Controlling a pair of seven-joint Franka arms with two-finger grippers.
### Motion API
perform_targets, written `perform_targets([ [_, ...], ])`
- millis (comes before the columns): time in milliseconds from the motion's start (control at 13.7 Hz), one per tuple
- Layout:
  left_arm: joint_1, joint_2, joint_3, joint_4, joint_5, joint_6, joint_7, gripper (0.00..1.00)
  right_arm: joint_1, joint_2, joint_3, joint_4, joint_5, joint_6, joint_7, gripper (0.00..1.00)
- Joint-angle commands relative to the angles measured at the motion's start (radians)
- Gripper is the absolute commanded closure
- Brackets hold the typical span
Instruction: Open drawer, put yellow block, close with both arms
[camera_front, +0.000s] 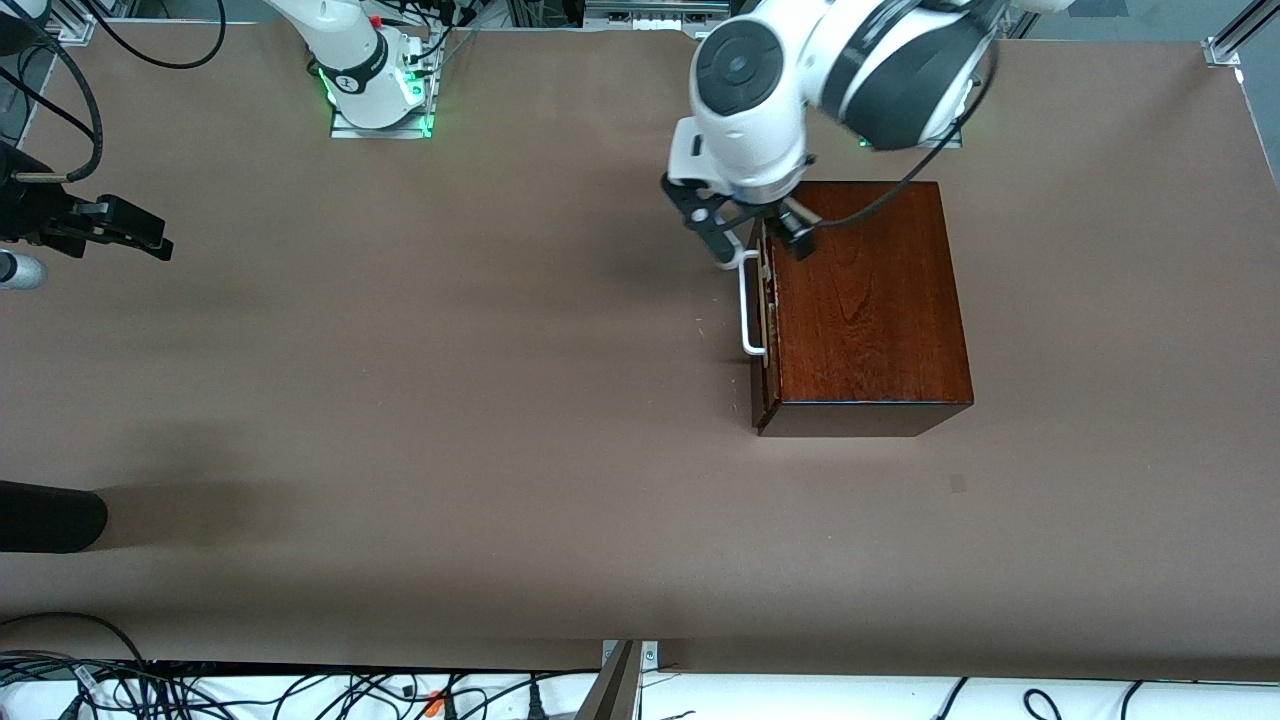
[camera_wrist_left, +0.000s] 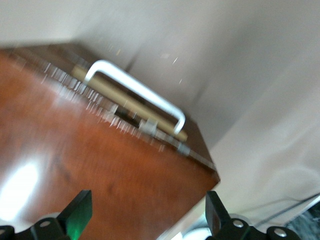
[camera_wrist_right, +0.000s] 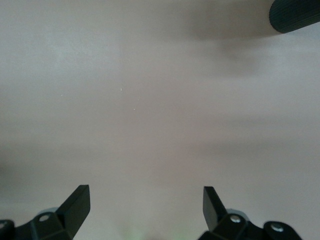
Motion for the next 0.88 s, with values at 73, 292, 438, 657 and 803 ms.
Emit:
perform_targets([
  [73,0.2,-0.061,-0.001,0.034,-0.035,-0.058,-0.023,0.0,-0.004,-0.008,0.007,-0.003,0.0,0.006,0.009,0.0],
  [292,0.35,-0.125,0.005,0.019,-0.065,-0.051,-0.027,0.0,-0.004,-0.008,0.007,-0.006,0.0,0.006,0.009,0.0],
  [438,0.404,-0.195,0.017,-0.035,-0.061,-0.01,-0.033,0.0,-0.004,-0.008,0.009,-0.003,-0.003,0.006,0.009,0.0],
  [657,0.438,-0.306,0.12,-0.171,-0.067,0.132,-0.062,0.0,-0.004,-0.008,0.009,-0.003,-0.003,0.006,0.009,0.0],
  [803,0.44,-0.316,0.164,-0.185,-0.094,0.143,-0.11,0.0,-0.004,-0.008,0.009,-0.003,-0.003,0.005,0.009,0.0],
])
